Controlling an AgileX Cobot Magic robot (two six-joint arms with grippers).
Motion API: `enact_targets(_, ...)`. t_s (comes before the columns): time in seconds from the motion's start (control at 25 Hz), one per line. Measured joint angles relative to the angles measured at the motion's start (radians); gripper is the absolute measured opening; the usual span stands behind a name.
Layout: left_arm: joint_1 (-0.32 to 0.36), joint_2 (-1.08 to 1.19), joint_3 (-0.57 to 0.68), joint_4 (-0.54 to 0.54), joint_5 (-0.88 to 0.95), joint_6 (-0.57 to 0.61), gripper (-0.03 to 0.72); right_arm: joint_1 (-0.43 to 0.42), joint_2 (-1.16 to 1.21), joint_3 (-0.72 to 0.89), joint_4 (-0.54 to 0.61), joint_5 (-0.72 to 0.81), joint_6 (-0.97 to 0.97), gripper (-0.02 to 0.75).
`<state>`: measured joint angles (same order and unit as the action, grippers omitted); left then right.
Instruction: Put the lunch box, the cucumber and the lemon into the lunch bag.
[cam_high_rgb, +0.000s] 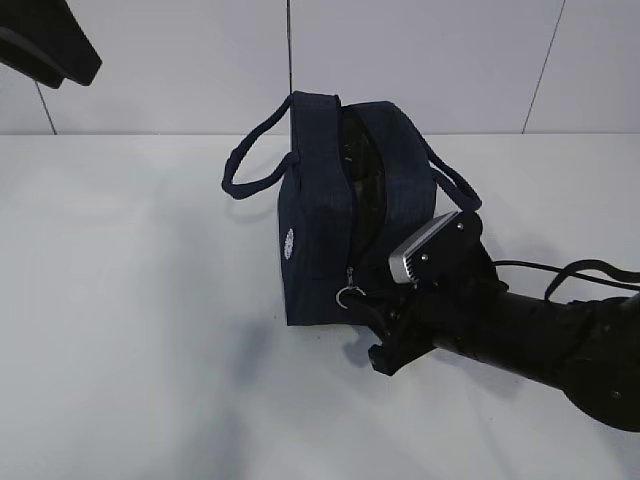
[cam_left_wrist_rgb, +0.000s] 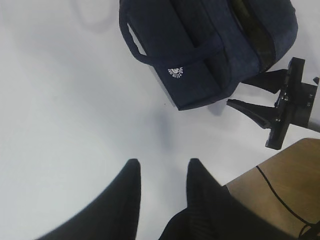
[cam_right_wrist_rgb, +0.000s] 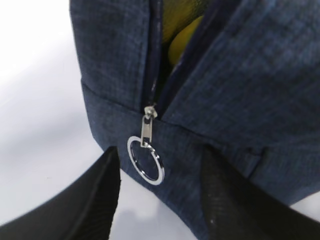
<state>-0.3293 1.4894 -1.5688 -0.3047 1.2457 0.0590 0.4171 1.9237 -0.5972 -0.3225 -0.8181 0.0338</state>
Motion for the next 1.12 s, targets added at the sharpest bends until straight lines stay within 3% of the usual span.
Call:
enact_targets(0.24, 0.000, 0.000, 0.000, 0.000, 0.000, 0.000, 0.226, 0.000, 0.002, -0.040, -0.021, 0.060, -0.006, 0.402)
enact_targets(0.52, 0.000, 0.000, 0.000, 0.000, 0.000, 0.000, 0.226, 0.000, 0.004, -0.040, -0.029, 0.081, -0.002, 0.344)
enact_targets(1.12, 0.000, 0.000, 0.000, 0.002, 0.000, -0.002, 0.226, 0.000, 0.036, -0.044, -0.112, 0.079, 0.062, 0.336)
